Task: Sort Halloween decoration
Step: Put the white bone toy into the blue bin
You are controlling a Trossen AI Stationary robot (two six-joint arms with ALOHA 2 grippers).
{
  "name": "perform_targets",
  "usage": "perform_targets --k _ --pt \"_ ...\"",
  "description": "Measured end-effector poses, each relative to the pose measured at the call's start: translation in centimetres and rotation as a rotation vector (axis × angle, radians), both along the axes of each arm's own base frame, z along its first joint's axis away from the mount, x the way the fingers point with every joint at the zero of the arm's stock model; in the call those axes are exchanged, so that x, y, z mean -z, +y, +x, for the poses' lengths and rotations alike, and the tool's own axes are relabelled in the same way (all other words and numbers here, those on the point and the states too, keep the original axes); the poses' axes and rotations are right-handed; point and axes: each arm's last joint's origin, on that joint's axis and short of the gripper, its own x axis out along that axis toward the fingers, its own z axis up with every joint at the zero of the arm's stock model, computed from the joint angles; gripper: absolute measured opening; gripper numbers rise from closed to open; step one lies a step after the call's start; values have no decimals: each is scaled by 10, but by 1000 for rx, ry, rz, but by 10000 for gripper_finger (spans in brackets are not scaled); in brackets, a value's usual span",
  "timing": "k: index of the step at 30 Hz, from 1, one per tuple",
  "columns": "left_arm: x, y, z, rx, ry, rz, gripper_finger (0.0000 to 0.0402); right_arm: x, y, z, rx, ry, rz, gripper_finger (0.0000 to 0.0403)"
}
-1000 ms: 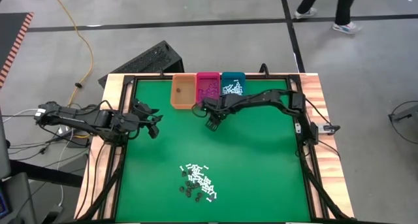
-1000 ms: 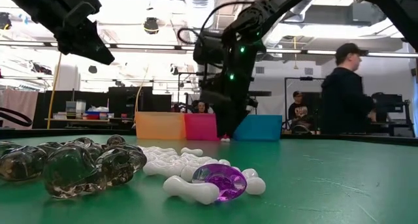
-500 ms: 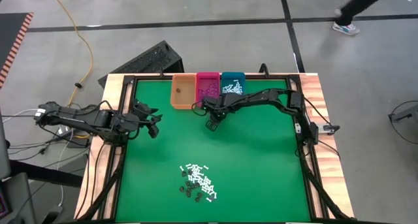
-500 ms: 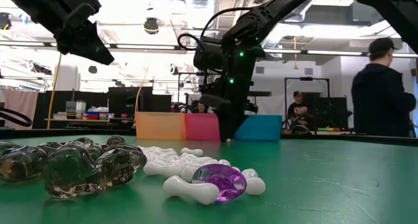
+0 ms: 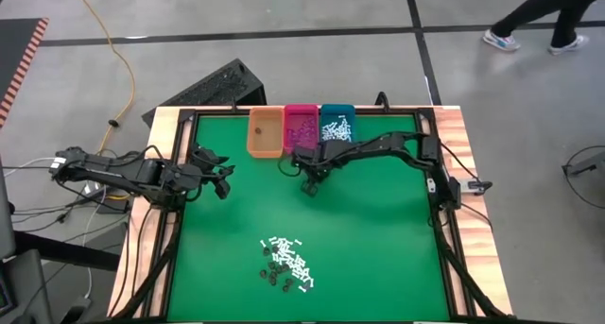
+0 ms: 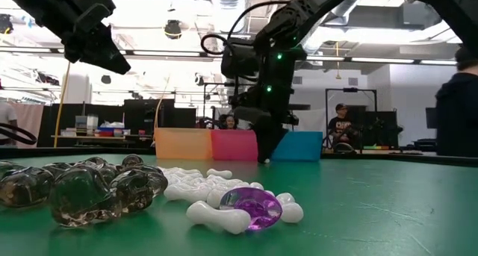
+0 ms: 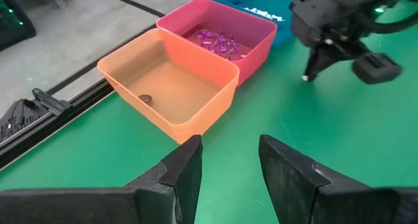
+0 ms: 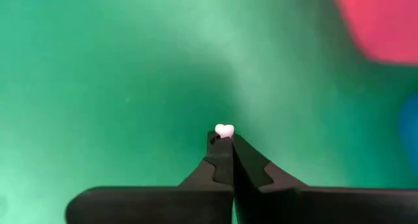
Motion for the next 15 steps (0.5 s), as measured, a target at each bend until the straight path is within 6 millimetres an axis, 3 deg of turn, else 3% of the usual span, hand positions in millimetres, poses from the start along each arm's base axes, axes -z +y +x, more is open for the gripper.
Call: perform_targets --k 4,8,15 --pt "0 0 0 -3 -4 -6 144 -16 3 -6 -9 -15 20 15" --pt "0 0 0 -1 -1 -10 144 -49 -1 -19 -15 -57 -11 15" --pt "0 0 0 -2 -3 -12 144 -99 -43 -58 120 -69 -200 15"
